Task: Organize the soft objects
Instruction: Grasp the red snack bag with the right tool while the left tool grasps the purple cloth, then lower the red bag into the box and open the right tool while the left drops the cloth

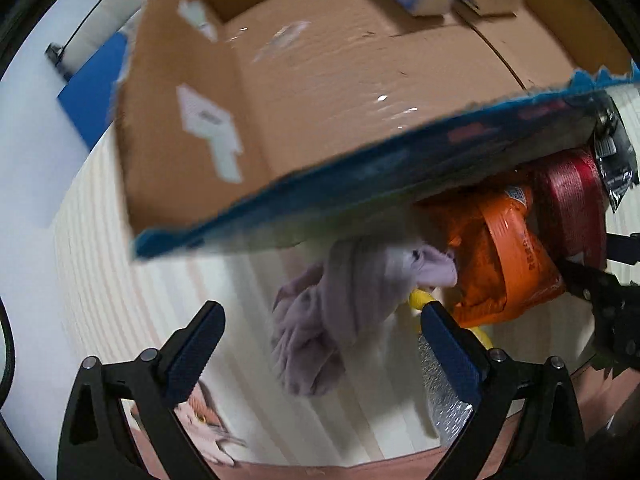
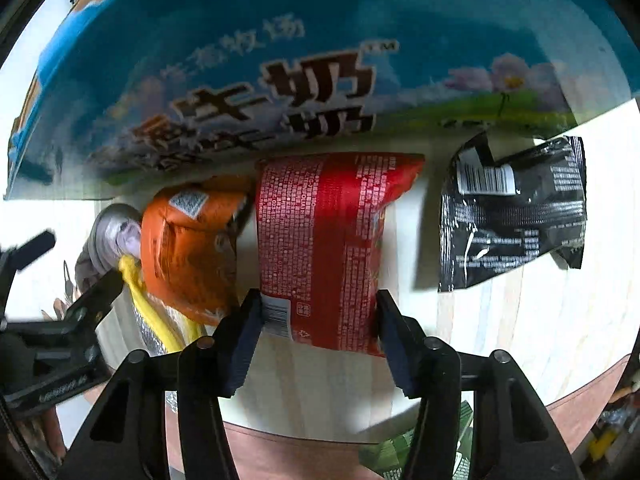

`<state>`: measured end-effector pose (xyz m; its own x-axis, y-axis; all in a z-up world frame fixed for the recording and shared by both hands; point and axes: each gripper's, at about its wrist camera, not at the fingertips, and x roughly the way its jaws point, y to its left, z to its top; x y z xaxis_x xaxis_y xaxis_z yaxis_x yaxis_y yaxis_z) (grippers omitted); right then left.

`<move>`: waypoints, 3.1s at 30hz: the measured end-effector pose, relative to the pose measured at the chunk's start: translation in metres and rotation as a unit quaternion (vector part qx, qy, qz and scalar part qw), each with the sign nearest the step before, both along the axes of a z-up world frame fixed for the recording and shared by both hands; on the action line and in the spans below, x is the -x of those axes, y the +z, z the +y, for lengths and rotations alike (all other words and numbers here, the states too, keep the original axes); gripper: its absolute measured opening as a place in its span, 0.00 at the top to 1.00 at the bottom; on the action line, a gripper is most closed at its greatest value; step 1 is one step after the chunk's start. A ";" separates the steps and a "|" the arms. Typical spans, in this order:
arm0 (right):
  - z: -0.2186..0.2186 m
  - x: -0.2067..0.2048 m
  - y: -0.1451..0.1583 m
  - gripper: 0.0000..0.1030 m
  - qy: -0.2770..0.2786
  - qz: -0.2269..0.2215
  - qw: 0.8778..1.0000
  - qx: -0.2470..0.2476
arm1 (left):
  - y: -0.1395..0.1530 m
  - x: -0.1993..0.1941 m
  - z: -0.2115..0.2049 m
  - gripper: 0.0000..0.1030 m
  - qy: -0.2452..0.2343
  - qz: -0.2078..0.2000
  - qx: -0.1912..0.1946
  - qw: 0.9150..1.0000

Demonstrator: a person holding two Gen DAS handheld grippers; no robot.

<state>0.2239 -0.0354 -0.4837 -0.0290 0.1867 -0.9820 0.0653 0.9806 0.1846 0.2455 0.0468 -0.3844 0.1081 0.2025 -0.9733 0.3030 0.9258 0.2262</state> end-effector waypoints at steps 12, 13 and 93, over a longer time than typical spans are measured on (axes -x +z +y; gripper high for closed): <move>-0.014 0.034 -0.002 0.45 0.022 0.039 0.999 0.007 | -0.012 0.035 0.052 0.63 0.230 0.116 0.144 0.955; -0.015 0.038 -0.002 0.45 0.024 0.041 0.999 0.006 | -0.014 0.039 0.057 0.63 0.246 0.123 0.157 0.949; -0.040 -0.151 0.120 0.00 0.027 -0.061 0.996 0.056 | 0.116 -0.179 0.005 0.03 0.185 -0.018 0.178 0.966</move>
